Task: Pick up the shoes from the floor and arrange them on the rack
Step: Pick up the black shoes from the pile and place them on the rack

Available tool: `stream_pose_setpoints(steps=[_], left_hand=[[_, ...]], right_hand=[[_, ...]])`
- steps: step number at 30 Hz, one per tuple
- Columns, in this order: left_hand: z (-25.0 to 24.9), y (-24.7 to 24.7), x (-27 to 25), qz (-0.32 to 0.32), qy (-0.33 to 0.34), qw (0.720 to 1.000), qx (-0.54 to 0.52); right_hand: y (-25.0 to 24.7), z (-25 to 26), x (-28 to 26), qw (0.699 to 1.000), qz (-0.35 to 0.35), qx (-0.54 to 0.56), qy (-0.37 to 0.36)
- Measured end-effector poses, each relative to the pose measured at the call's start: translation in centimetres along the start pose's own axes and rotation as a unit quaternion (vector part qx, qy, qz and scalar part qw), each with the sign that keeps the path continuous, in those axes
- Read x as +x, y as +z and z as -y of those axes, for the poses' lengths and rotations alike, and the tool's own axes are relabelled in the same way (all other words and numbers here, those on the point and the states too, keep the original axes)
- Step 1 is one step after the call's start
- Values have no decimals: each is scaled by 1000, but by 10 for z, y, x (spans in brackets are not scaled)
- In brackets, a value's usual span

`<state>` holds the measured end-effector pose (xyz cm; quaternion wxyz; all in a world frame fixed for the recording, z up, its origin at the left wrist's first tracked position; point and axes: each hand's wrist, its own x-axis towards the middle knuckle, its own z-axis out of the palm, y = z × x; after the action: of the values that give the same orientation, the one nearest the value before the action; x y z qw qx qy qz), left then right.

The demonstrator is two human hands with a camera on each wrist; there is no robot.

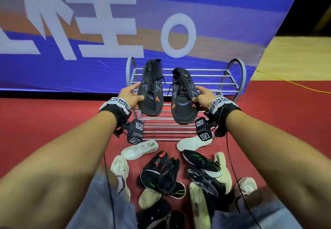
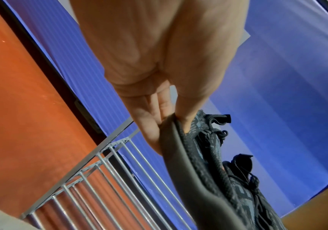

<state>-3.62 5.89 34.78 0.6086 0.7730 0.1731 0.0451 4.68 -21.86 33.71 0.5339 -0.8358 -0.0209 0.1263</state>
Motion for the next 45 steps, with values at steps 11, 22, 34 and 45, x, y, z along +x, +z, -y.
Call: stream_pose_setpoints(steps=[11,22,34,45], left_hand=[[10,-2,98,-63,-5,998,23],[34,0,182,-73,-23,996,55],[29,21,190,-120,-10,982,143],[36,30,173,61,-24,917,393]], right_hand=[[35,37,89,998,-55,1,7],[67,40,168,997,-80,-19,11],[77,32,191,998,-23,-48,25],[100,6,175,974,78,-212,-33]])
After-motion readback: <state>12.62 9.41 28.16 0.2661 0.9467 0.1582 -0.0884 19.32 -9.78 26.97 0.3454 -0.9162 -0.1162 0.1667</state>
